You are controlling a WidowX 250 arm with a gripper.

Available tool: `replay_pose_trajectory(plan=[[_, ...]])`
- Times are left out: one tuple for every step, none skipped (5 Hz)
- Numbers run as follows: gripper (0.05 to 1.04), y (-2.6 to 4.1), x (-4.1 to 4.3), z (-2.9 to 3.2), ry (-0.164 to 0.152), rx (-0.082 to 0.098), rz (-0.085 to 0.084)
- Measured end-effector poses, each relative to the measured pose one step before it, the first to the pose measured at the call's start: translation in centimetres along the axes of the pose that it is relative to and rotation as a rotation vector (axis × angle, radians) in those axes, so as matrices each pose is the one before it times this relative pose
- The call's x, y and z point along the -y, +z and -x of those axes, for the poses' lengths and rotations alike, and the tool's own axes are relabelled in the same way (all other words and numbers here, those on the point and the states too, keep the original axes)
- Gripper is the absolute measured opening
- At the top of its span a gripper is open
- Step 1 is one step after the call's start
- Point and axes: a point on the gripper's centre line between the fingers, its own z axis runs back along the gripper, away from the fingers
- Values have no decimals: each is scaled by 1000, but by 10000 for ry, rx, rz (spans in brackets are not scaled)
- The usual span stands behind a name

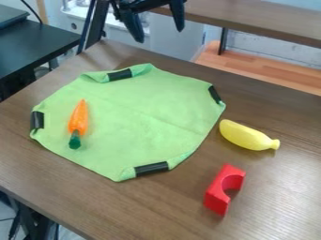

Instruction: Fold the cloth from the top right to the bottom left above the carrot figure

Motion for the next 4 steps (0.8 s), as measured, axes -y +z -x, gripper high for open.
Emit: replay_pose_trajectory(plan=[[1001,-1236,-330,150,65,-258,-124],[1001,-3727,871,-425,-780,252,-300],[1001,-2647,1931,-996,-989,1069,-232],[1000,-1771,1809,-1319,-680,1253,-122]])
